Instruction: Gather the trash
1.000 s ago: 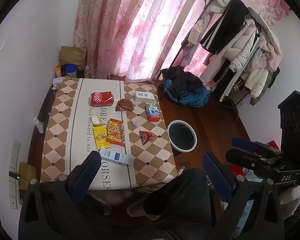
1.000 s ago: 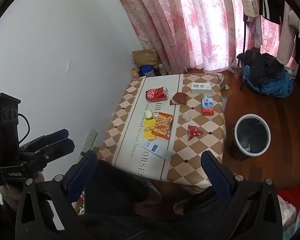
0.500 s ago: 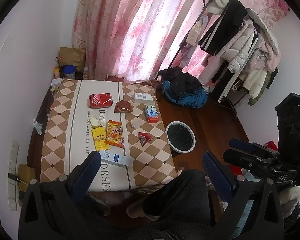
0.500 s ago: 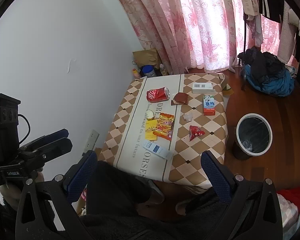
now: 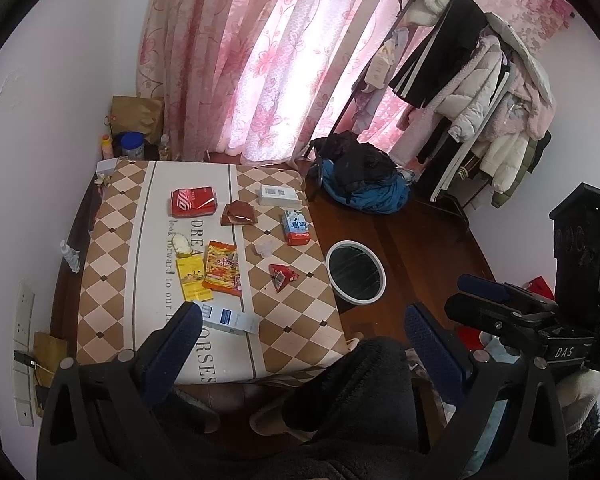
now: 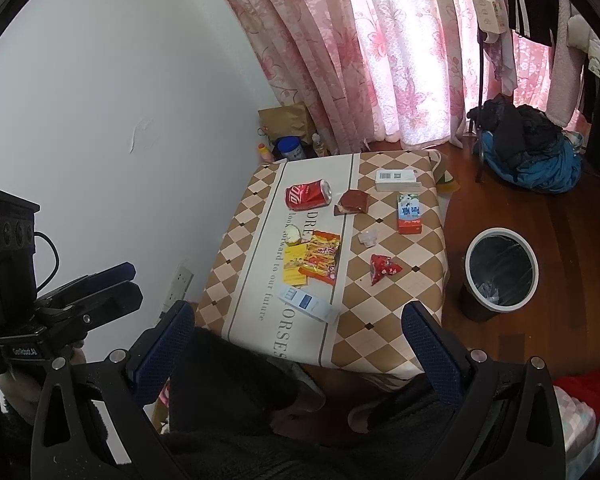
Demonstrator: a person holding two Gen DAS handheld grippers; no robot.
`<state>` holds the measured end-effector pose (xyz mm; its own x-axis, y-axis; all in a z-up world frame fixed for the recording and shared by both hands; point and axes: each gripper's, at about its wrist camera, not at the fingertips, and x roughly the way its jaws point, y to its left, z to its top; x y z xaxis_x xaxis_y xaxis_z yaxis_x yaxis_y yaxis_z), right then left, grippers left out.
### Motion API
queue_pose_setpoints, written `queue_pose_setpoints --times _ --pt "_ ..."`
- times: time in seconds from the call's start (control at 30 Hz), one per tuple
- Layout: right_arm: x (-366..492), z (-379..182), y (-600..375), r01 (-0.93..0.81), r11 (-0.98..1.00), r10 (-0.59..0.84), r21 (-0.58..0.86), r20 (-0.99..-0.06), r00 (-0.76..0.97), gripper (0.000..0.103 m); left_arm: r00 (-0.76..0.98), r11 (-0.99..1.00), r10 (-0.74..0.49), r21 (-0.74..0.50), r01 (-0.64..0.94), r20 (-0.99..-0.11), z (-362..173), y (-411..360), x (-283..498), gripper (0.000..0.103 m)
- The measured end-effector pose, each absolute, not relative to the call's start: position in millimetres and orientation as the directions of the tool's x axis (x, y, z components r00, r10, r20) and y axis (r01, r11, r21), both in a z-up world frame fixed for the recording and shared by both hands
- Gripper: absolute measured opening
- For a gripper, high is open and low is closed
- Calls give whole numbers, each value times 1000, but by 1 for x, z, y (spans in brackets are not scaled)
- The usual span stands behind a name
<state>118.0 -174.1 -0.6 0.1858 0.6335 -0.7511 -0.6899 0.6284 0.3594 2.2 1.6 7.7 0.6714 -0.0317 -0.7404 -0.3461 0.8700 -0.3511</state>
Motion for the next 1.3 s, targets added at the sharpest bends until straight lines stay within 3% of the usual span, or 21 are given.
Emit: queue_pose_setpoints --times 1.3 --pt "113 1 -168 -696 620 636 362 -751 177 103 674 866 -29 -355 -352 -739 9 8 -1 103"
